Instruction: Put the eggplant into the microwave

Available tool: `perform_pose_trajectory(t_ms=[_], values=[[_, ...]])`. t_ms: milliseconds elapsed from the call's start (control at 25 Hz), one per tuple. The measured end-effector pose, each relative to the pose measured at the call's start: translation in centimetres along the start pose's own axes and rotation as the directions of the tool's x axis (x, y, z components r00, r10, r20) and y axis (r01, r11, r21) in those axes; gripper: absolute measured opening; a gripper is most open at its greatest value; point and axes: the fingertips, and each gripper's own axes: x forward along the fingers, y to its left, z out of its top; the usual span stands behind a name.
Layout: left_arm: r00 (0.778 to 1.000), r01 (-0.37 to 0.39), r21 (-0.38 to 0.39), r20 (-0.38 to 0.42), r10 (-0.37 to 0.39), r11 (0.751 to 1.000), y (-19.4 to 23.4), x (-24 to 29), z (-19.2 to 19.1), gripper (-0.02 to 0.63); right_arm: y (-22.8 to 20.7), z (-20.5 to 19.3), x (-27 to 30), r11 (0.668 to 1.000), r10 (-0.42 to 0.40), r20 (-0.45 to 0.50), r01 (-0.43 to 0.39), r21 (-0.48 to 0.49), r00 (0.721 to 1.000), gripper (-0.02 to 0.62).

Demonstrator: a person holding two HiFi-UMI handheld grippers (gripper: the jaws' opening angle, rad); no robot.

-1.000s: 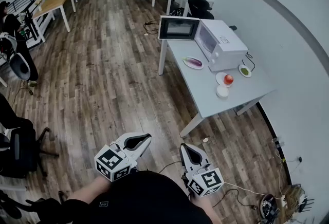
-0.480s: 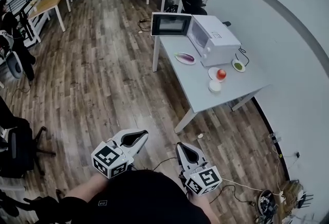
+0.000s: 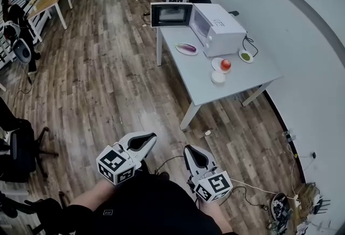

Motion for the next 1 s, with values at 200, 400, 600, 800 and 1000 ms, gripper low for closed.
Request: perform_pose_trajectory(t_ms=[200,400,600,800,1000], values=[[1.000,-0.027,-0.017,-0.009,0.027,0.999,1.1,0.8,-0.3,0.021,-0.8,-0.3,0.5,1.000,0.017,-0.009,-0.017,0.014,1.000,0.018],[1.000,-0.023,-0.010,-0.008,0.023,1.000,3.4,2.6,-0.1,0.021,-2.3,-0.1,2.5,1.000,0.009,0.002,-0.009,0.020,1.000,0.020],[1.000,-0.026,-0.012,-0.002,0.026,1.000,6.7,4.4,1.1,0.021,-4.5,0.9,5.6,1.000,-0.001,0.009,0.001,0.031,1.000,0.020],[0.999,-0.042,-0.014,-0.006,0.042,0.999,11.9,5.8,2.3,0.021,-6.4,2.2,10.8,0.999,0.002,0.002,-0.002,0.038,1.000,0.020],[0.999,-0.039,-0.020,-0.007,0.039,0.999,17.1,7.2,3.7,0.021,-7.6,3.7,16.1,0.999,0.015,-0.004,-0.014,0.029,1.000,0.020]])
